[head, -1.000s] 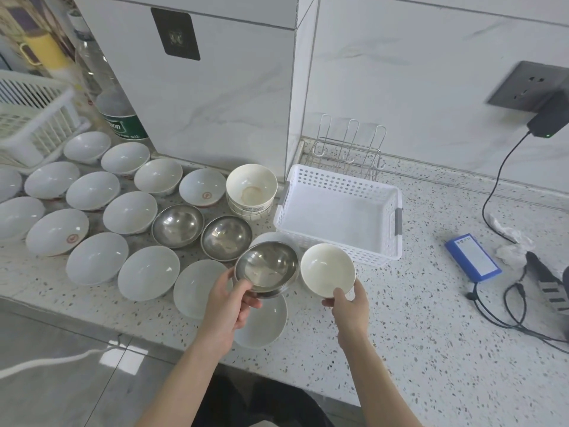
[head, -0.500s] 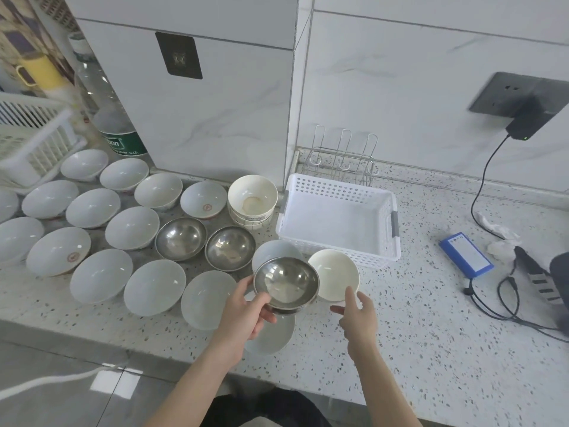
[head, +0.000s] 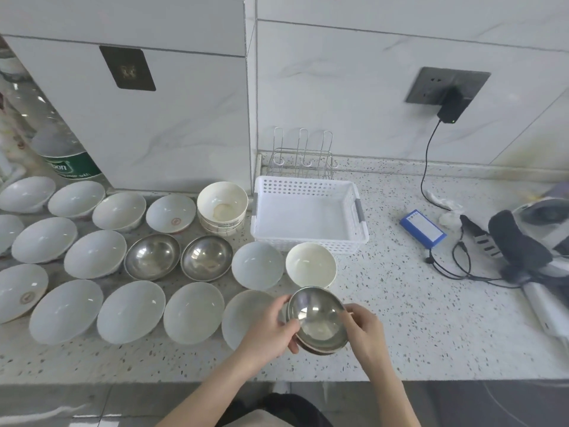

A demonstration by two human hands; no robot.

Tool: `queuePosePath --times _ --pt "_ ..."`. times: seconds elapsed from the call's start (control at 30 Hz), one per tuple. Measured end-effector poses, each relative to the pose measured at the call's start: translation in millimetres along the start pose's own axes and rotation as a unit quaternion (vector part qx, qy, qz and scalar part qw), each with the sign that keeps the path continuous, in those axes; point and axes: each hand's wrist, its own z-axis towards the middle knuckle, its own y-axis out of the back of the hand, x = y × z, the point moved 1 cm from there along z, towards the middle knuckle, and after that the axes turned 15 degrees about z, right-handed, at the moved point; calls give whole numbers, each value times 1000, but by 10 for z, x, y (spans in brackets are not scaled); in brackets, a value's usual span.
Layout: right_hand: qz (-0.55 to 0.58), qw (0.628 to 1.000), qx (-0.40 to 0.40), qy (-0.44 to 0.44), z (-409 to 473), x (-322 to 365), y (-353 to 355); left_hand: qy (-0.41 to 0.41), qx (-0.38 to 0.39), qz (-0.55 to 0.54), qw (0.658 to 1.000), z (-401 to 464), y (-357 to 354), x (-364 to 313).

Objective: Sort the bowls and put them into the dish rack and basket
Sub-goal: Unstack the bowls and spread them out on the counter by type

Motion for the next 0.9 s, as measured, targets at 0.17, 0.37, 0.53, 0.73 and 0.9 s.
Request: queuePosePath --times 0.17,0.37,0.53,0.73,0.9 --pt "-50 999 -2 -18 -28 -79 115 28 47 104 993 51 -52 39" --pt "-86 996 7 -30 -39 -165 143 37 70 207 975 108 -73 -27" --pt "-84 995 27 -45 10 -200 138 28 75 313 946 181 -139 -93" --pt "-83 994 43 -53 96 -257 123 37 77 347 934 231 -133 -131" --pt "-128 988 77 -51 154 -308 90 64 70 361 928 256 -174 -155"
